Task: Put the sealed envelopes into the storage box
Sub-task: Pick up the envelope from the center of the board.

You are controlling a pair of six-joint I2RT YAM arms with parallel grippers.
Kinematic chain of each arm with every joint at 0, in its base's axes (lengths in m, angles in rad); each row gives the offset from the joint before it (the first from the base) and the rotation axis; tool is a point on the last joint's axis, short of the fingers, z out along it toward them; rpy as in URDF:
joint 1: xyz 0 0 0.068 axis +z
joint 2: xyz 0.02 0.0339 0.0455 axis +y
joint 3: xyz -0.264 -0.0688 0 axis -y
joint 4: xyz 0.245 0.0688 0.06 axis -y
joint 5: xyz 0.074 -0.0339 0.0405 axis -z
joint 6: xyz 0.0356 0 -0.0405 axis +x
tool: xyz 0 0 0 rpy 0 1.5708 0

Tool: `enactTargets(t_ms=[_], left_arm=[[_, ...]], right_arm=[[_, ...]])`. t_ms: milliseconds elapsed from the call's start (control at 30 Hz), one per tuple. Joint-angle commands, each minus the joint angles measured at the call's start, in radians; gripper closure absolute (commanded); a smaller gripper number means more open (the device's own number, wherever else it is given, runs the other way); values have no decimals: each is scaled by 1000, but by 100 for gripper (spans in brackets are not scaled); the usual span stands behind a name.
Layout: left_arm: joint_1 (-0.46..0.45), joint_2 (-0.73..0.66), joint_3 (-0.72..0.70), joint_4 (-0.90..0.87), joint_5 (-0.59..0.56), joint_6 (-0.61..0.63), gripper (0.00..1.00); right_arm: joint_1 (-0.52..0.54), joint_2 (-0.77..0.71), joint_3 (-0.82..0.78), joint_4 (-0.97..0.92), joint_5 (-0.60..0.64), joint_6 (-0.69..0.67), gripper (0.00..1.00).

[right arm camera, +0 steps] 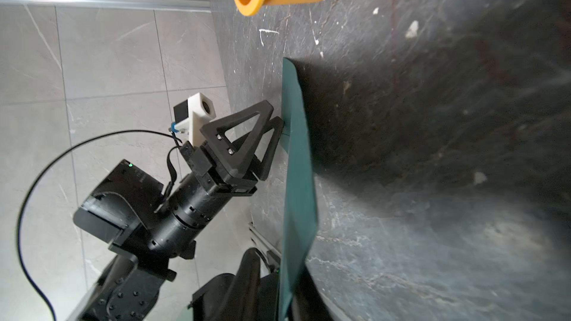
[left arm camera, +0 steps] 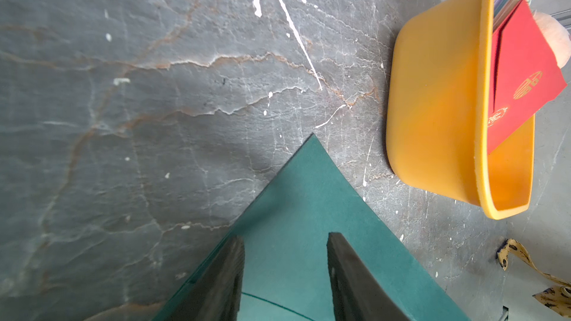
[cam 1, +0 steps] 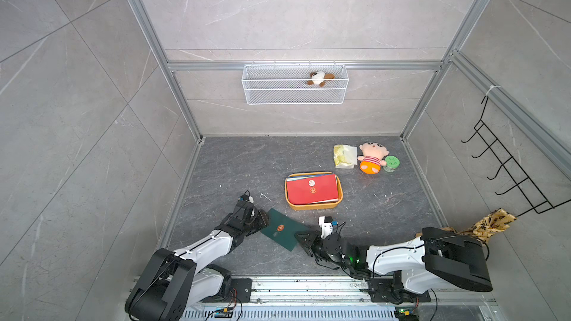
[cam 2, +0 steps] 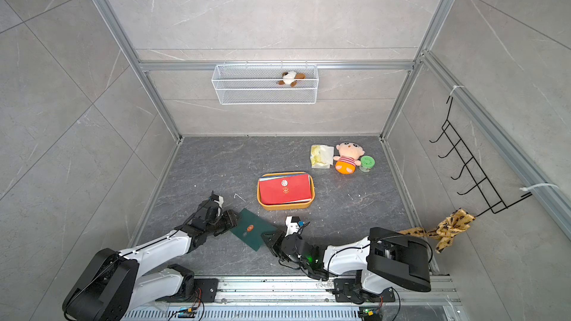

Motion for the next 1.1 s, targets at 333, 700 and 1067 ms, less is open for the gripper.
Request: enactTargets(t_ms=[333,700,1067], left_arm=[[-8,-388,186,-452,-175,-43,17],[-7,-689,176,-346,-40,-293,2],[-7,-659,56,182,80,-533,24]], right_arm=[[-7,-96,173,-228,-81,-345,100],[-60,-155,405,-254,-9,-720,100],[-76,-139,347,-66,-8,-653,100]])
